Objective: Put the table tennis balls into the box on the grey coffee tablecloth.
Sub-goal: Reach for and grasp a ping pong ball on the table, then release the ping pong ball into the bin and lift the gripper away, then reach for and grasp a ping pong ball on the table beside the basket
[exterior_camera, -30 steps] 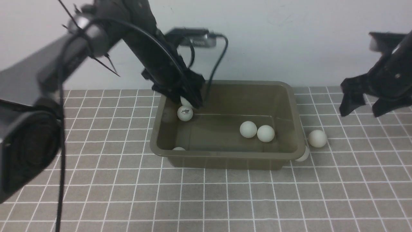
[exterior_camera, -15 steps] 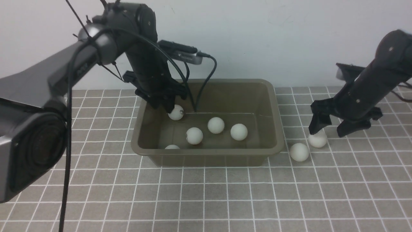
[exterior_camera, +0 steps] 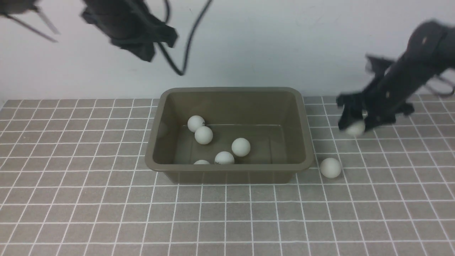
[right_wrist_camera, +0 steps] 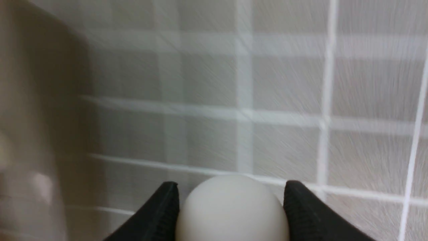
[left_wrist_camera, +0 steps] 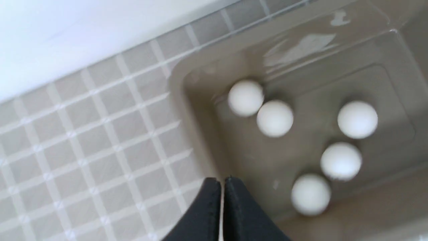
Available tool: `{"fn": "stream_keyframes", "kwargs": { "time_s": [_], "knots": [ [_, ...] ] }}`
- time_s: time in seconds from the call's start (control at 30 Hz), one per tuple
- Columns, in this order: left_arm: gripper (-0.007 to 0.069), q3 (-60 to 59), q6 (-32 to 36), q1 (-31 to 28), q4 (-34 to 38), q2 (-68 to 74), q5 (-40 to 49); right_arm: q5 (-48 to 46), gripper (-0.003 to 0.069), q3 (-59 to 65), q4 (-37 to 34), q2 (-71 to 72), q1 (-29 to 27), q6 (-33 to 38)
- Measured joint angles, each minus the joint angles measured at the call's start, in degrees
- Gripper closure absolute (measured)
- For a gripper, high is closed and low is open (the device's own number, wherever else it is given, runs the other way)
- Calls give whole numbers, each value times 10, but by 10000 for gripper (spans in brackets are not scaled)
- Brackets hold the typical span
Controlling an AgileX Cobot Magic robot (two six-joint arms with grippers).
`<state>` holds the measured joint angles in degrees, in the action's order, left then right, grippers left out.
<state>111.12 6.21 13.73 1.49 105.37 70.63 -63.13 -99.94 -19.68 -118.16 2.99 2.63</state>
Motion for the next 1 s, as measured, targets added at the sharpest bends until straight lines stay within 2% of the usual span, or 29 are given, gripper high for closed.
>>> {"fn": "stream_keyframes", "kwargs": {
  "time_s": [0.07,0.2,0.33,0.5,0.6,0.63,0.7,0.8,0.87,0.93,1.0],
  "knots": [
    [629,-48,-3,-17,0,-29,1,-2,296,-37,-14,20,16,3],
    [629,-159,-20,-49,12,-60,-40,9,296,-108,-42,18,92,54],
    [629,-193,-19,-58,31,-33,-81,2,284,-136,-46,-23,142,69],
    [629,-201,-9,-58,47,44,-128,-51,123,-141,19,-36,152,69],
    [629,-201,-7,-58,61,66,-133,-75,99,-141,66,-26,141,69],
    [629,-201,-6,-58,71,74,-135,-78,111,-143,83,-23,132,65],
    [629,-201,3,-58,96,85,-138,-78,188,-137,102,-13,102,46],
    [629,-201,22,-58,113,88,-139,-74,344,-85,76,9,48,29],
    [629,-201,33,-58,119,88,-140,-73,416,-29,41,19,23,24],
    [629,-201,39,-58,120,88,-141,-73,460,37,11,23,6,23],
    [629,-201,41,-58,122,87,-141,-73,458,94,-8,21,5,28]
  ]
}}
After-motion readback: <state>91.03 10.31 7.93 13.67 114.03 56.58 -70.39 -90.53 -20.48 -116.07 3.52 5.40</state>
